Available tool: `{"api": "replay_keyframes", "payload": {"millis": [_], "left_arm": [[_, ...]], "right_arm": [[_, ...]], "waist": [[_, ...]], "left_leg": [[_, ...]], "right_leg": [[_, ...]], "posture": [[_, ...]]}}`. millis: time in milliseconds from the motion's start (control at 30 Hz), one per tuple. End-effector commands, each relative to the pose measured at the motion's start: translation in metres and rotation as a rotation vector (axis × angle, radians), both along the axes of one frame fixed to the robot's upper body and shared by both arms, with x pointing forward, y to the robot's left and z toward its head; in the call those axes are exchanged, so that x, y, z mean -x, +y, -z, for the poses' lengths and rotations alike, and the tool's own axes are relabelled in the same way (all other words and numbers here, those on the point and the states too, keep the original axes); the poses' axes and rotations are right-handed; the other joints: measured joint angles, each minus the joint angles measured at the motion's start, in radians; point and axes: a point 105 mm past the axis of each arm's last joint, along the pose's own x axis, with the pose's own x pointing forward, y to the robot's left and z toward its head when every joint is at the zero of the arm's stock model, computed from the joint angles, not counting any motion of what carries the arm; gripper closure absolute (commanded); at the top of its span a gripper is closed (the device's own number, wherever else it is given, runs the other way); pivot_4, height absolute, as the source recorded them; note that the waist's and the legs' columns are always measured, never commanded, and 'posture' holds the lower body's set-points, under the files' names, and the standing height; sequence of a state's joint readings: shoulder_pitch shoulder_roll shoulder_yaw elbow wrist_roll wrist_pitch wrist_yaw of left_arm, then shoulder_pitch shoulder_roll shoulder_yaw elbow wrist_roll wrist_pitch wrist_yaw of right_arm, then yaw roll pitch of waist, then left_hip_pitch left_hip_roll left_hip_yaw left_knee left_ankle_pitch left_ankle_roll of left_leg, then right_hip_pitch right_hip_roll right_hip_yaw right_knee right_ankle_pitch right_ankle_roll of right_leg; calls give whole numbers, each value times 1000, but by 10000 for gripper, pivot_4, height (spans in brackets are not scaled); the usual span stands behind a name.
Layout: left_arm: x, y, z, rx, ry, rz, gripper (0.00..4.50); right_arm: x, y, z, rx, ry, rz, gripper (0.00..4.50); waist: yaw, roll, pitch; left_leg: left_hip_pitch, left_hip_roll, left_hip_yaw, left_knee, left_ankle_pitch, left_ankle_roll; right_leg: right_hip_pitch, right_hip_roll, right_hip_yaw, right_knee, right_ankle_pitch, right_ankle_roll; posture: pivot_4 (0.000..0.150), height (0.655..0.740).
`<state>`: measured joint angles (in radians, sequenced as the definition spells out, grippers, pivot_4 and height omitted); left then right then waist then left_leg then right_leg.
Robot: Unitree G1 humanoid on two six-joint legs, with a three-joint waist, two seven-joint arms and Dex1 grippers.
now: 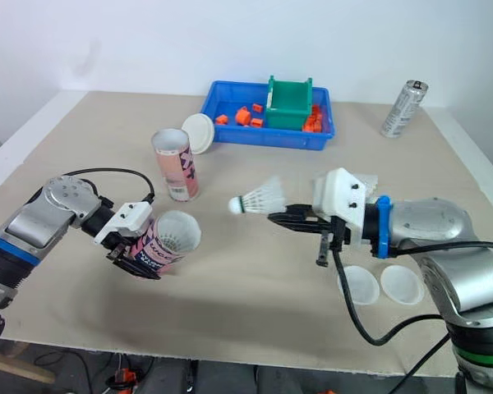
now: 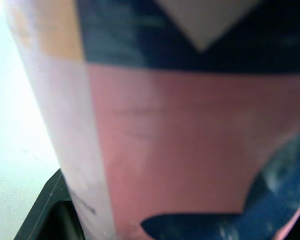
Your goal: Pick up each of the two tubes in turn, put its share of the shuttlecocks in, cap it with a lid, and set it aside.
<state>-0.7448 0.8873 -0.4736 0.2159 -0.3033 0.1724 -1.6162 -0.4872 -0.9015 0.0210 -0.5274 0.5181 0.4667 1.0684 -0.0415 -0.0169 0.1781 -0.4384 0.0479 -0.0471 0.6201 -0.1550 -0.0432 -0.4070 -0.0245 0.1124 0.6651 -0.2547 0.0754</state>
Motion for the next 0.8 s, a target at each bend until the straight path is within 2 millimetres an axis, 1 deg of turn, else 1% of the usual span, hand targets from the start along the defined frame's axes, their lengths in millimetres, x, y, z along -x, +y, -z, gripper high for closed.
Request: {"api": "replay_keyframes", "payload": {"millis": [33,267,533,600,633,667,800], "left_arm": [[1,-3,-1,-2,-14,18,12884],[0,-3,-1,0,-15,14,12884],[0,-3,-2,1,-19,13,12884],[1,-3,-2,-1,-18,13,12884],[1,-3,-2,-1,-19,13,12884],[1,-3,-2,0,-19,12,12884],[1,-1,-3,-2,-20,7,12884]], "right_arm": [[2,17,-4,47,-72,-93,44659],[2,41,1,100,-97,-227,44659],[-4,63,2,118,-133,-284,44659],[-6,64,4,129,-93,-281,38561],[-6,64,5,136,-77,-285,36387],[-5,64,4,140,-67,-291,32628],[-3,63,0,137,-38,-315,12588]], "waist": [[1,0,0],[2,0,0],[3,0,0],[3,0,0],[3,0,0],[3,0,0],[3,0,0]], "left_leg": [[-1,0,0,0,0,0],[-1,0,0,0,0,0],[-1,0,0,0,0,0],[-1,0,0,0,0,0],[-1,0,0,0,0,0],[-1,0,0,0,0,0],[-1,0,0,0,0,0]], "right_leg": [[0,0,0,0,0,0],[-1,0,0,0,0,0],[-1,0,-1,1,0,0],[-1,0,-1,1,0,0],[-1,0,-1,1,0,0],[-1,0,-1,1,0,0],[-1,0,-1,1,0,0]], "posture": [[1500,7355],[1500,7355],[1500,7355],[1500,7355],[1500,7355],[1500,7355],[1500,7355]]}}
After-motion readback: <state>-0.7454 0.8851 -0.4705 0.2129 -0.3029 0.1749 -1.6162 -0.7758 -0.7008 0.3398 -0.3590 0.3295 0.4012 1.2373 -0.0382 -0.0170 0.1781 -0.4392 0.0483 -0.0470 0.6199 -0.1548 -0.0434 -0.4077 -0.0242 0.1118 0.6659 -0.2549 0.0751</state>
